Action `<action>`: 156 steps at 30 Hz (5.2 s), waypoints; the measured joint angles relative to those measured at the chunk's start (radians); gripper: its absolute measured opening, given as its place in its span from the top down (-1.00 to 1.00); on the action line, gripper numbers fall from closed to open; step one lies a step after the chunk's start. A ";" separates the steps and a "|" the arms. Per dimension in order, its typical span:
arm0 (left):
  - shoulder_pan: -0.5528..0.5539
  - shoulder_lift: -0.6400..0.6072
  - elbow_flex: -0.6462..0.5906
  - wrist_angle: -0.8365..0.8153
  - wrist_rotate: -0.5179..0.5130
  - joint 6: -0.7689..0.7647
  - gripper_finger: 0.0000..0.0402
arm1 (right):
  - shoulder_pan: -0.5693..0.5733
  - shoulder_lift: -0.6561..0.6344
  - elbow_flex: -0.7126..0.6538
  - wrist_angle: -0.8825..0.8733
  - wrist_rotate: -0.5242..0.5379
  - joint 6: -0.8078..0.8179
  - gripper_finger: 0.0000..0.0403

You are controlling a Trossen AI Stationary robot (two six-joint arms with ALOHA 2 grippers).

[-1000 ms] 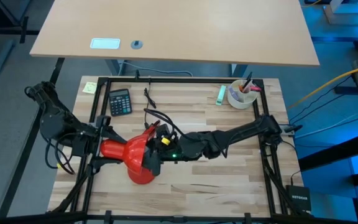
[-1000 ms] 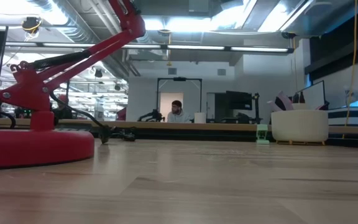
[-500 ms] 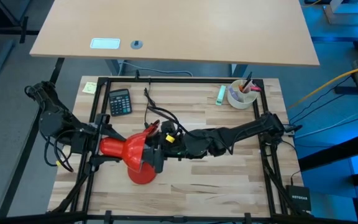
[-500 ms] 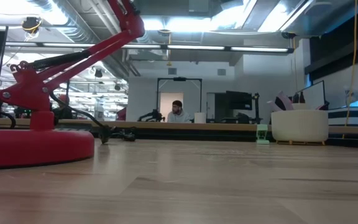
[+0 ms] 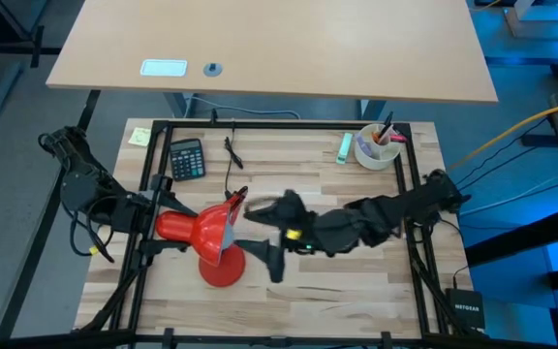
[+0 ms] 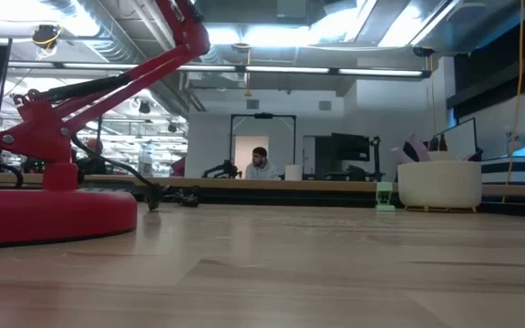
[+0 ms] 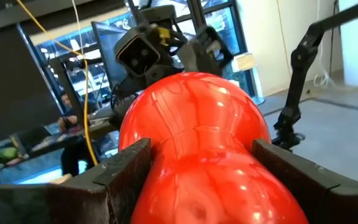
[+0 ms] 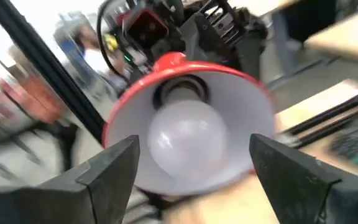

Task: Screw lightbulb
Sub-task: Insert the light bulb into the orange desk lamp

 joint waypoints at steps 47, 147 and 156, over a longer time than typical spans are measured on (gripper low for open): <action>0.023 -0.036 0.003 -0.057 0.027 -0.474 -0.72 | 0.089 -0.017 -0.001 -0.282 0.121 -1.107 -0.54; 0.096 -0.003 0.002 -0.048 0.105 -0.483 -0.29 | 0.045 -0.184 -0.686 0.847 0.056 -1.648 -0.54; 0.096 -0.003 0.002 -0.044 0.106 -0.478 -0.25 | 0.045 -0.078 -0.596 0.843 0.061 -1.980 -0.79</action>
